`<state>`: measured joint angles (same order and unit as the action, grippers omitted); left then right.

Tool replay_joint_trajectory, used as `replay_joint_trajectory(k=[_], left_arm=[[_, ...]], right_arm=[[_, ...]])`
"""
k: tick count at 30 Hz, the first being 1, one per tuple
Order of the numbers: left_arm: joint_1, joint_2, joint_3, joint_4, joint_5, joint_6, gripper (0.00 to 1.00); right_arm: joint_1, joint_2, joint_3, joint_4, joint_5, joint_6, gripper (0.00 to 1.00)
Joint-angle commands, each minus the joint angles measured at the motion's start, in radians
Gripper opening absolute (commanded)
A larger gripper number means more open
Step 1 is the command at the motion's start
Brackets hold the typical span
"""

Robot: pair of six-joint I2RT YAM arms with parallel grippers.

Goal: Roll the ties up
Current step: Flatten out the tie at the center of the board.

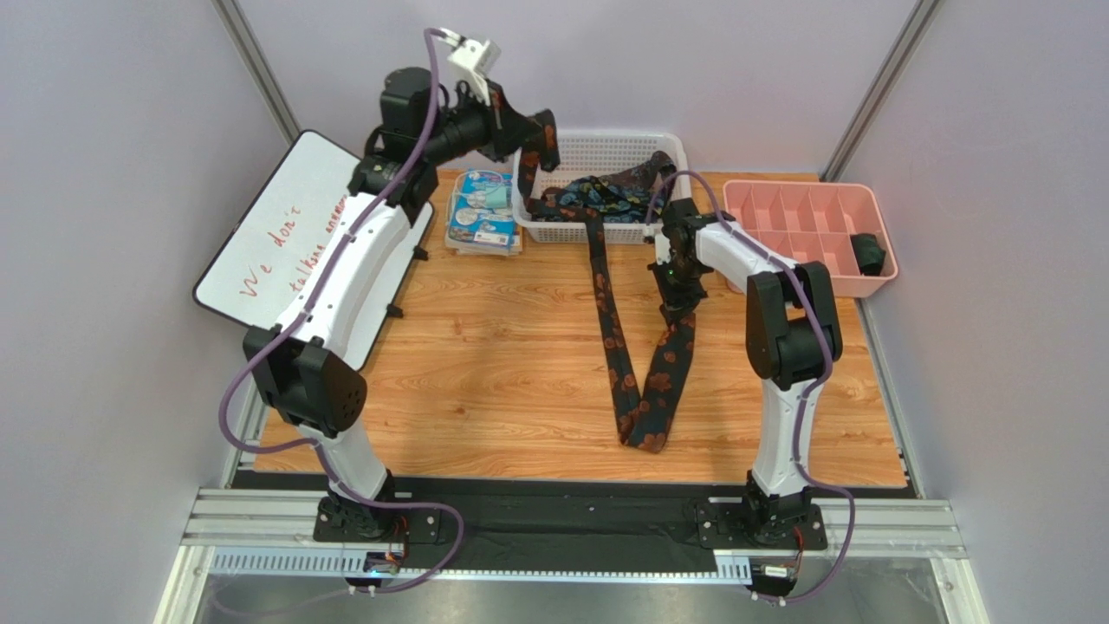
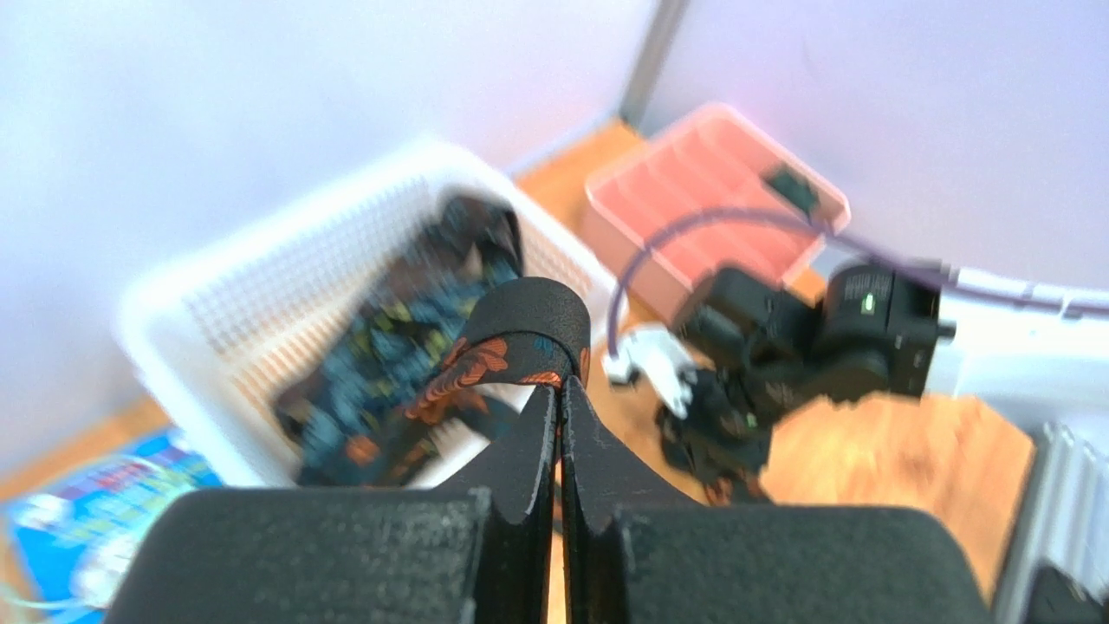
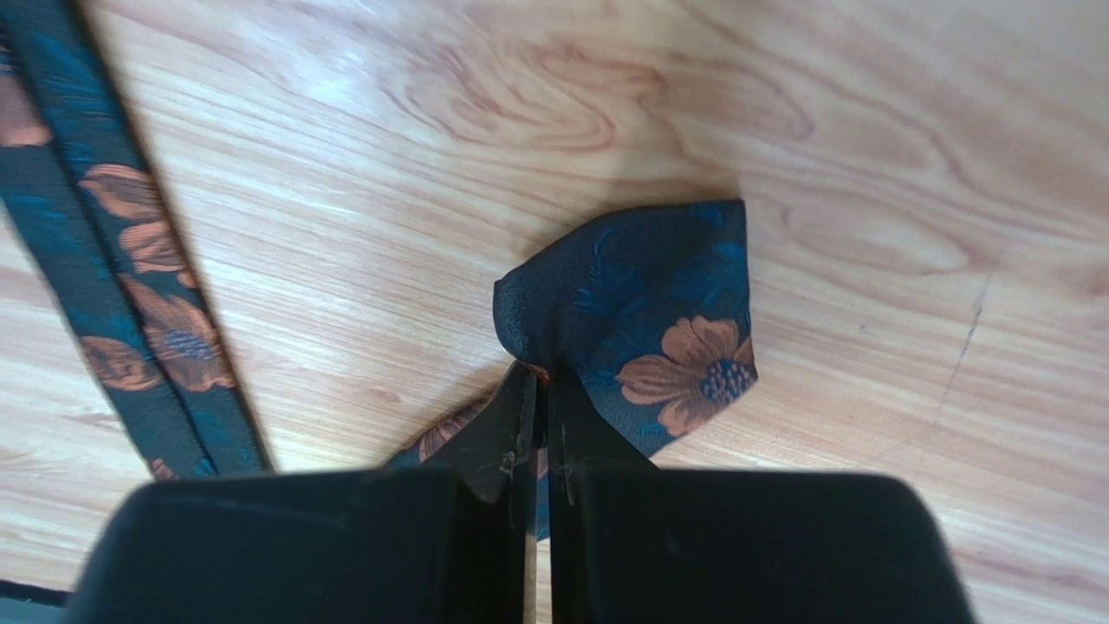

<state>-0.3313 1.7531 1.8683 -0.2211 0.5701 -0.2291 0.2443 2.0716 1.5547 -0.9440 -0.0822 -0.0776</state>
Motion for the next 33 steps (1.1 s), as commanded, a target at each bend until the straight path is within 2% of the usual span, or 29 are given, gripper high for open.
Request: replay_joint_trajectory(k=[1, 5, 6, 10, 13, 17, 22, 30, 33], left_arm=[[0.057, -0.122, 0.155, 0.005, -0.114, 0.023, 0.0], [0.092, -0.205, 0.216, 0.011, -0.306, 0.095, 0.0], [0.104, -0.242, 0.226, 0.019, -0.393, 0.111, 0.0], [0.153, -0.337, 0.226, 0.042, -0.527, 0.181, 0.0], [0.19, -0.395, 0.218, 0.032, -0.604, 0.228, 0.0], [0.232, -0.502, 0.129, 0.04, -0.641, 0.286, 0.0], [0.279, -0.59, -0.021, 0.084, -0.68, 0.326, 0.0], [0.311, -0.644, -0.119, 0.088, -0.693, 0.335, 0.0], [0.313, -0.646, -0.121, 0.086, -0.701, 0.338, 0.0]], right_arm=[[-0.007, -0.123, 0.073, 0.042, -0.103, -0.03, 0.0], [-0.06, -0.322, 0.067, 0.1, -0.307, -0.03, 0.0], [-0.074, -0.359, 0.062, 0.108, -0.336, -0.028, 0.0], [-0.144, -0.534, 0.022, 0.108, -0.45, -0.036, 0.0], [-0.23, -0.608, -0.048, 0.117, -0.531, -0.048, 0.0], [-0.358, -0.712, -0.157, 0.093, -0.599, -0.132, 0.0], [-0.425, -0.734, -0.287, 0.037, -0.6, -0.24, 0.0], [-0.545, -0.705, -0.429, 0.005, -0.628, -0.393, 0.0], [-0.595, -0.72, -0.453, -0.045, -0.654, -0.482, 0.04]])
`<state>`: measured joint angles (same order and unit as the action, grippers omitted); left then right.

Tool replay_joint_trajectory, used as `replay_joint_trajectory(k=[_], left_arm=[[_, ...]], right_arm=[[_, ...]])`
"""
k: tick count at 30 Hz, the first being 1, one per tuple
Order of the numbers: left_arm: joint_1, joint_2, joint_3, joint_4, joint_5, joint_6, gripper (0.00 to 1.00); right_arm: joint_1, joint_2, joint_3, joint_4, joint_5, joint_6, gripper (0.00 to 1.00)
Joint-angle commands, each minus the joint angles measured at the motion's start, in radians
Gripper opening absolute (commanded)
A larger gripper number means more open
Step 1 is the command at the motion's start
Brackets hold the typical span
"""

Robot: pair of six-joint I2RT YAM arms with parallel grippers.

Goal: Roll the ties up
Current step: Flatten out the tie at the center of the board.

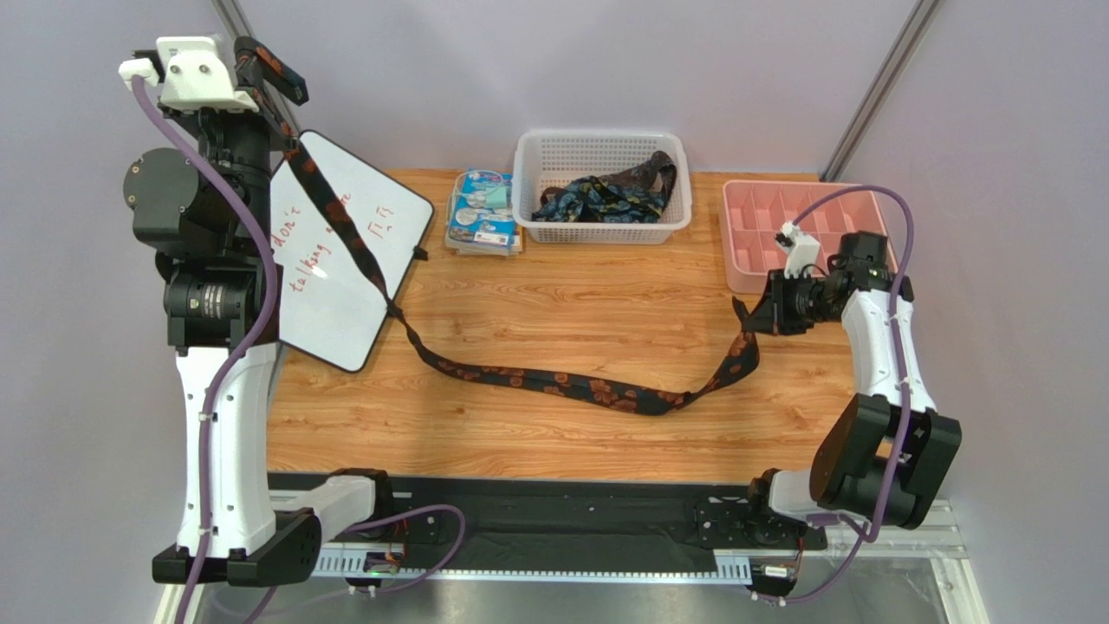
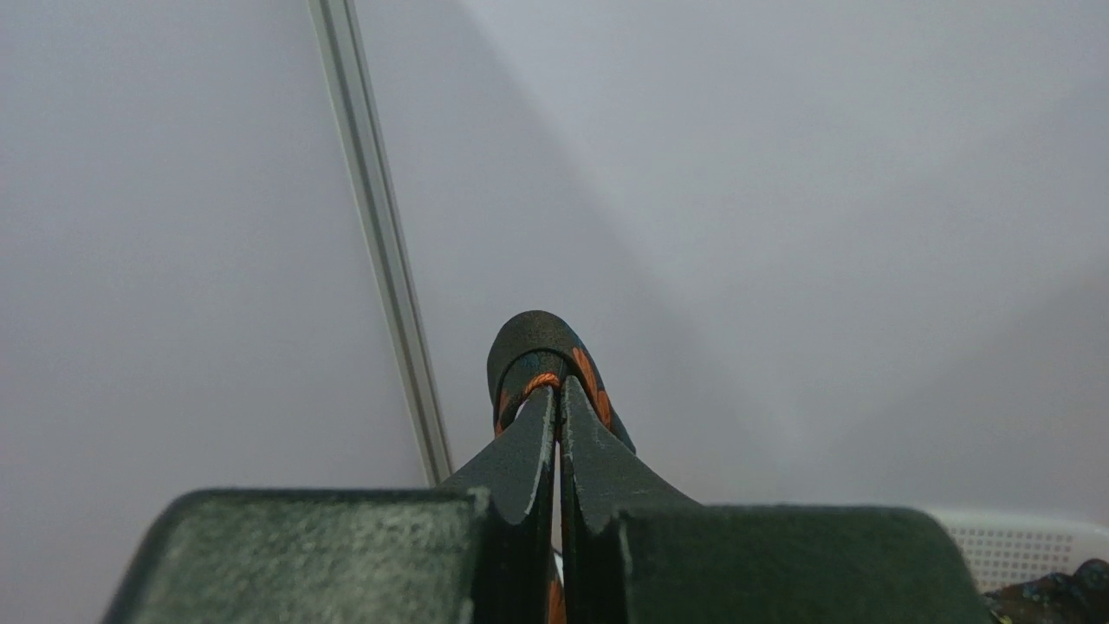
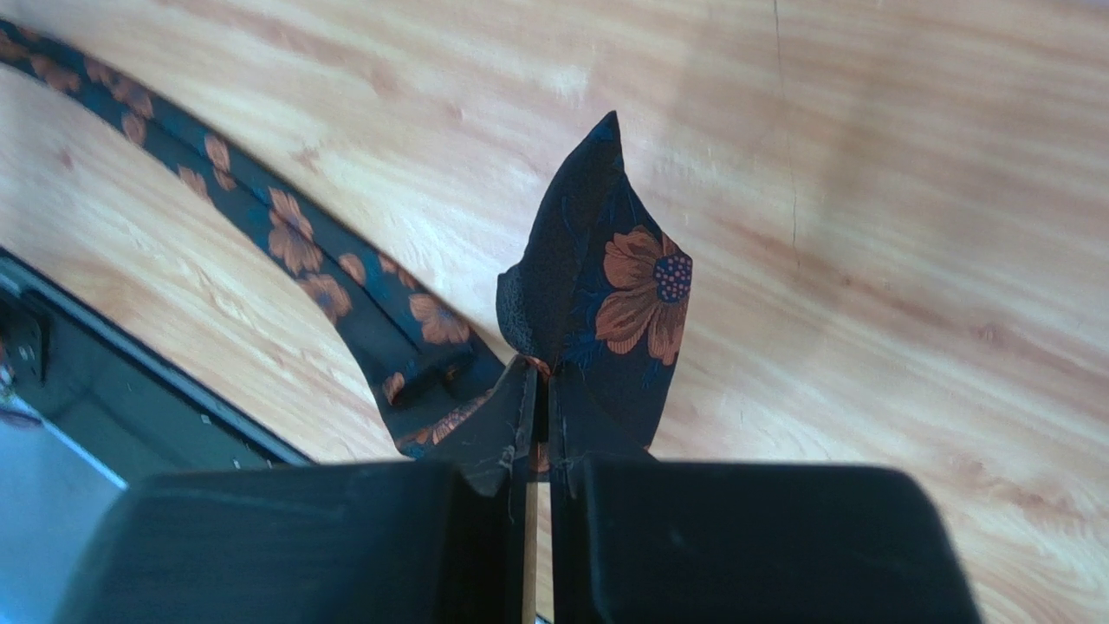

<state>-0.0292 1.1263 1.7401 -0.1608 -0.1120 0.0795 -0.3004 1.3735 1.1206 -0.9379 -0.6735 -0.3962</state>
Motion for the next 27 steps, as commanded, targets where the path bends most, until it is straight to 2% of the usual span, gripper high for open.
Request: replay_joint_trajectory(k=[1, 4, 6, 8, 10, 11, 12, 13, 15, 18, 21, 27], left_arm=[[0.011, -0.017, 0.009, 0.026, -0.018, 0.028, 0.0], [0.011, -0.017, 0.018, 0.024, -0.031, 0.034, 0.0], [0.011, -0.016, 0.03, 0.015, -0.041, 0.031, 0.0], [0.011, -0.019, 0.03, 0.003, -0.04, 0.022, 0.0], [0.011, -0.028, 0.024, -0.005, -0.029, 0.014, 0.0], [0.011, -0.034, 0.013, -0.006, -0.031, 0.011, 0.0], [0.009, -0.039, 0.01, -0.009, -0.032, 0.011, 0.0], [0.011, -0.042, 0.004, -0.009, -0.032, 0.011, 0.0], [0.011, -0.049, -0.008, -0.013, -0.028, 0.016, 0.0], [0.011, -0.054, -0.016, -0.02, -0.031, 0.025, 0.0], [0.011, -0.049, -0.01, -0.031, -0.072, 0.046, 0.0], [0.011, -0.039, 0.039, -0.029, -0.109, 0.14, 0.0]], right_arm=[[-0.083, -0.037, -0.021, -0.088, -0.067, -0.19, 0.04], [-0.167, -0.068, -0.019, -0.169, -0.075, -0.326, 0.09], [-0.193, -0.108, -0.041, -0.177, -0.019, -0.415, 0.16], [-0.236, -0.128, -0.054, -0.219, 0.07, -0.505, 0.2], [-0.304, -0.129, -0.056, -0.296, 0.107, -0.658, 0.42], [-0.327, -0.129, -0.053, -0.321, 0.118, -0.7, 0.6], [-0.35, -0.126, -0.045, -0.341, 0.132, -0.729, 0.69], [-0.394, -0.119, -0.019, -0.396, 0.13, -0.794, 0.69], [-0.428, -0.09, 0.022, -0.429, 0.114, -0.803, 0.69], [-0.421, -0.039, 0.088, -0.51, 0.053, -0.797, 0.7], [-0.347, -0.034, 0.068, -0.435, 0.113, -0.682, 0.65], [-0.345, -0.024, 0.084, -0.463, 0.1, -0.696, 0.69]])
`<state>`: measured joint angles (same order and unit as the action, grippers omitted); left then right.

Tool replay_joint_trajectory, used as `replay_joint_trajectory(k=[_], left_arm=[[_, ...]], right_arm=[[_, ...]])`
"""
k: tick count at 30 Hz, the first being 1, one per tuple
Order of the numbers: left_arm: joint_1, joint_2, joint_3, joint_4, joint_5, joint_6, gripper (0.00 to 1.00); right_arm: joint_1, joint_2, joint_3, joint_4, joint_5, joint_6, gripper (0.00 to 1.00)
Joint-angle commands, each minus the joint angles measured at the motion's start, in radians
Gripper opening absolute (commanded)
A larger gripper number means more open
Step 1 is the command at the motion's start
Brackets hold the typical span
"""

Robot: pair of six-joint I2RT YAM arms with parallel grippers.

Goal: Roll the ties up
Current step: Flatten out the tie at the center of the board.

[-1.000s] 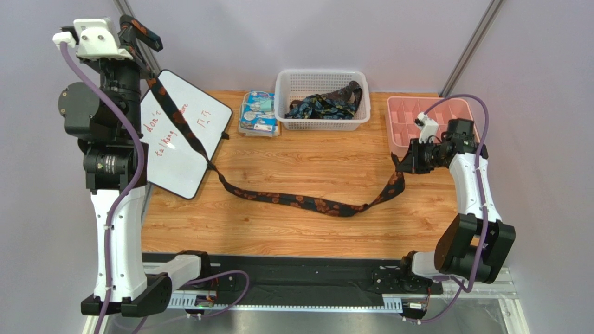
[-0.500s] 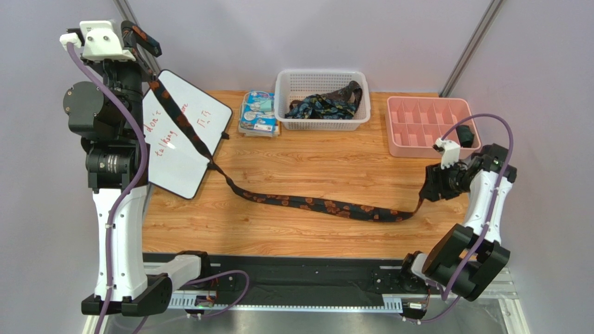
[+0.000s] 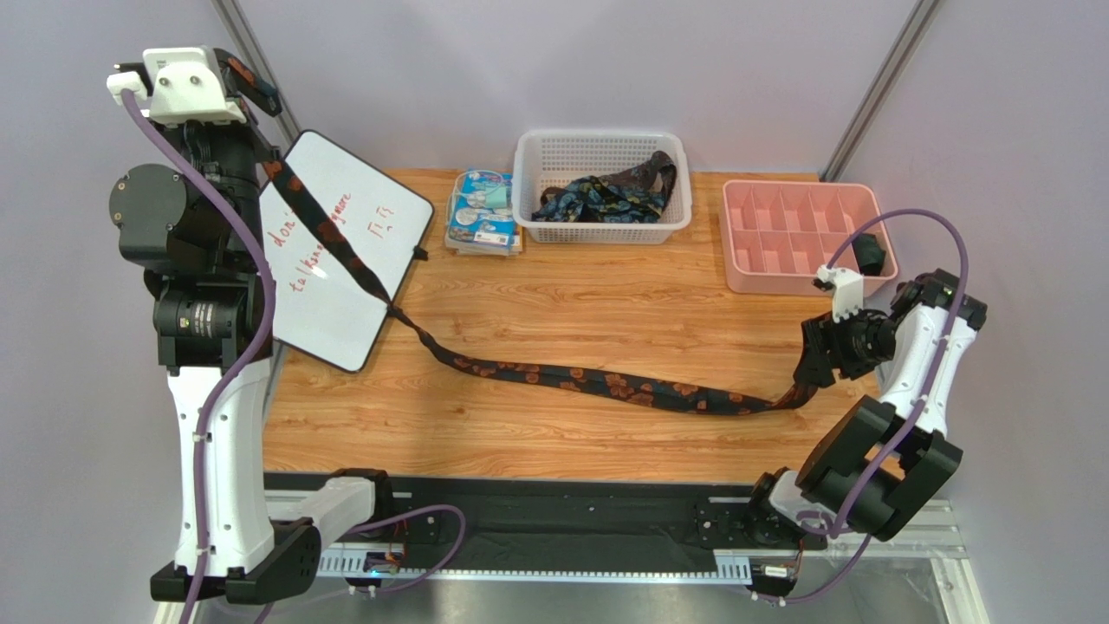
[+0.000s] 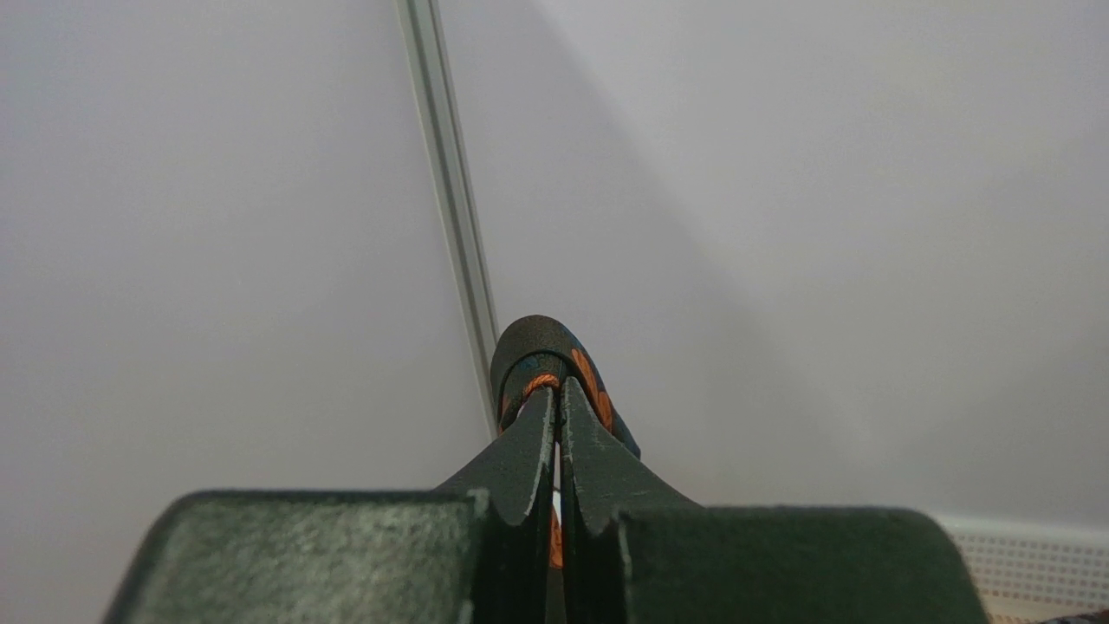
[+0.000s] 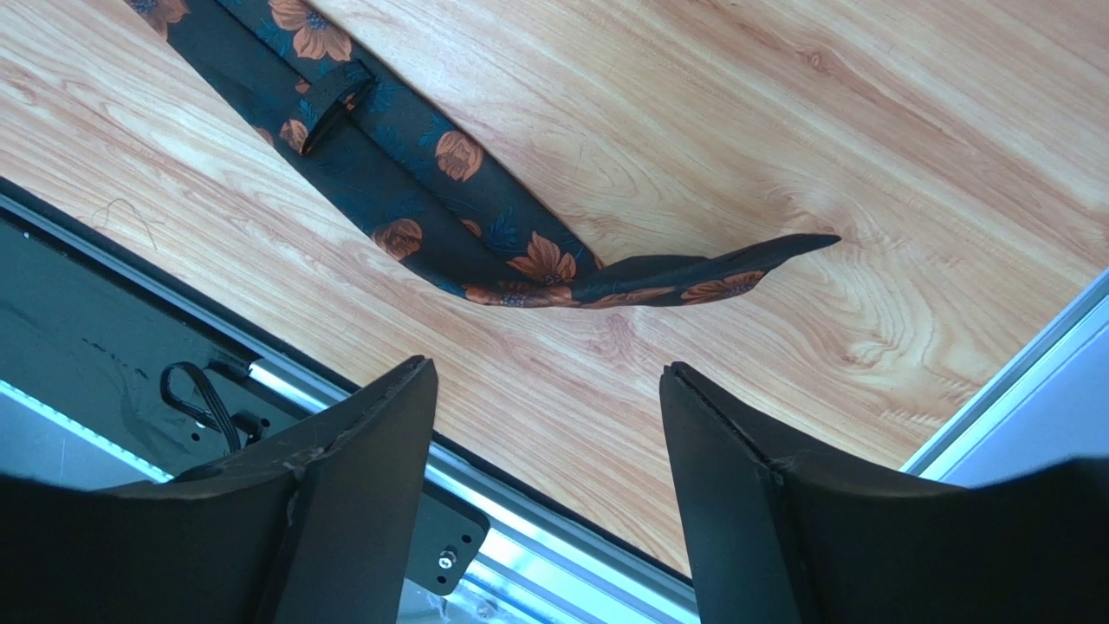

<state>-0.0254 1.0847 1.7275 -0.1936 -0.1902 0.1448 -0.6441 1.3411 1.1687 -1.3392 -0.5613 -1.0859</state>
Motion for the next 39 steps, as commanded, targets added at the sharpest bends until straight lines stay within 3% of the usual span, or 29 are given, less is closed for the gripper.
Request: replay_joint_trajectory(k=[1, 5, 8, 12, 18, 22, 29, 35, 39], left_arm=[[0.007, 0.004, 0.053, 0.002, -0.028, 0.072, 0.0], [0.007, 0.007, 0.041, -0.016, 0.027, 0.03, 0.0], [0.007, 0.006, 0.021, -0.02, 0.069, -0.005, 0.0], [0.007, 0.009, 0.0, -0.033, 0.107, -0.04, 0.0], [0.007, 0.0, -0.034, -0.041, 0.115, -0.054, 0.0], [0.007, -0.029, -0.072, -0.032, 0.106, -0.033, 0.0], [0.007, -0.054, -0.124, -0.017, 0.113, -0.039, 0.0], [0.005, -0.046, -0.125, -0.018, 0.118, -0.037, 0.0], [0.007, -0.045, -0.129, -0.03, 0.132, -0.043, 0.0]], right_arm=[[-0.003, 0.021, 0.049, -0.061, -0.009, 0.001, 0.7], [-0.035, 0.072, 0.155, -0.124, -0.081, 0.004, 0.76], [-0.031, 0.078, 0.177, -0.176, -0.08, -0.043, 0.75], [0.076, 0.037, 0.114, -0.109, -0.022, -0.002, 0.74], [0.354, 0.019, -0.108, 0.136, 0.276, 0.113, 0.53], [0.325, 0.075, -0.168, 0.104, 0.461, 0.063, 0.38], [0.213, 0.058, -0.262, 0.068, 0.658, -0.009, 0.32], [0.227, 0.107, -0.244, 0.055, 0.575, 0.043, 0.29], [0.225, 0.066, -0.069, -0.015, 0.336, 0.069, 0.34]])
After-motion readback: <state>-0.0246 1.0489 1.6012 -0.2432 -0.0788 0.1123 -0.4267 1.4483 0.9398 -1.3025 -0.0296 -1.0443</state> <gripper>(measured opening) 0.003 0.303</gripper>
